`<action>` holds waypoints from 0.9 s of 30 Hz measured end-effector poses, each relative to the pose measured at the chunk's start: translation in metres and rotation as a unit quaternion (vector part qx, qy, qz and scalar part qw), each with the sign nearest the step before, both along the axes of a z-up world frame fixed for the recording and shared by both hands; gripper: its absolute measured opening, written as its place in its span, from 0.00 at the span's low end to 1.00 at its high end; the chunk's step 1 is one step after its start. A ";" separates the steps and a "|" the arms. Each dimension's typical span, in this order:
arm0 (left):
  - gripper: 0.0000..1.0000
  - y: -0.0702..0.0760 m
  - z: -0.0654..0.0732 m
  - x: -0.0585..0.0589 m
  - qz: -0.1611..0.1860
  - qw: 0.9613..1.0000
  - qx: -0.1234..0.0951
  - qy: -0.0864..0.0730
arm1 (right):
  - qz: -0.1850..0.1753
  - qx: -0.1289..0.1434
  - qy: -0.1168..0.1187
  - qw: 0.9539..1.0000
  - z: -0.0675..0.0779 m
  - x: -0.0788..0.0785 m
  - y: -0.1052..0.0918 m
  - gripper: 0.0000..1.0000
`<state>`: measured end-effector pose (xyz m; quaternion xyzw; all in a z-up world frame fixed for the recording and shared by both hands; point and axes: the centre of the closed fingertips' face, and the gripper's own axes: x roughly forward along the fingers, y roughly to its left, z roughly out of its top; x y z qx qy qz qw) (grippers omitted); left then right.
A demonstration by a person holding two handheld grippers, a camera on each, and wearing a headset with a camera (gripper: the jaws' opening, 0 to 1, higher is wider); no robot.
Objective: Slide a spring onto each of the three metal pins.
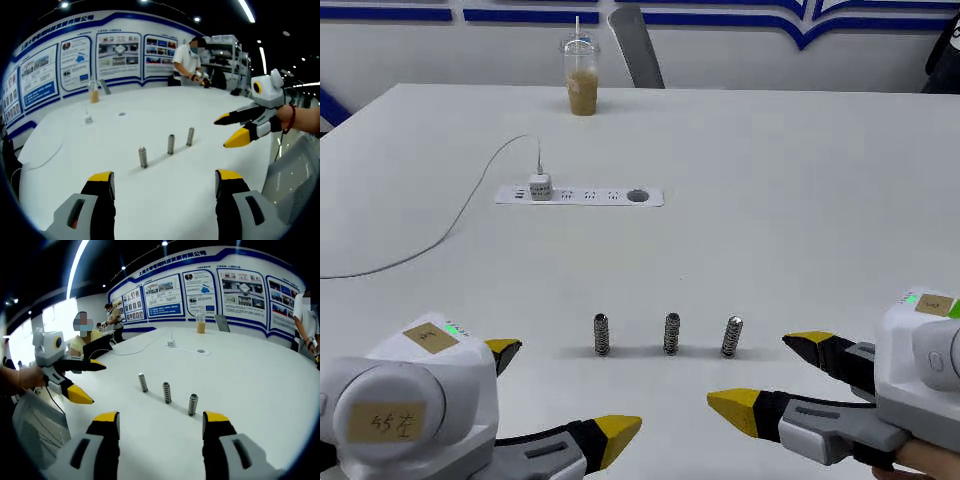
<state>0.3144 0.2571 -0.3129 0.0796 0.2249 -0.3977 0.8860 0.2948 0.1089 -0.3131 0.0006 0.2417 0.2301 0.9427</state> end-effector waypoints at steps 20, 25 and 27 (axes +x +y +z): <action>0.84 0.010 0.004 -0.011 0.016 1.000 -0.004 -0.003 | -0.013 0.013 -0.011 1.000 0.005 -0.018 0.006 0.76; 0.84 0.011 0.006 -0.012 0.019 1.000 -0.007 -0.004 | -0.017 0.015 -0.010 1.000 0.005 -0.019 0.006 0.77; 0.84 0.011 0.006 -0.012 0.020 1.000 -0.006 -0.005 | -0.016 0.017 -0.010 1.000 0.005 -0.020 0.006 0.77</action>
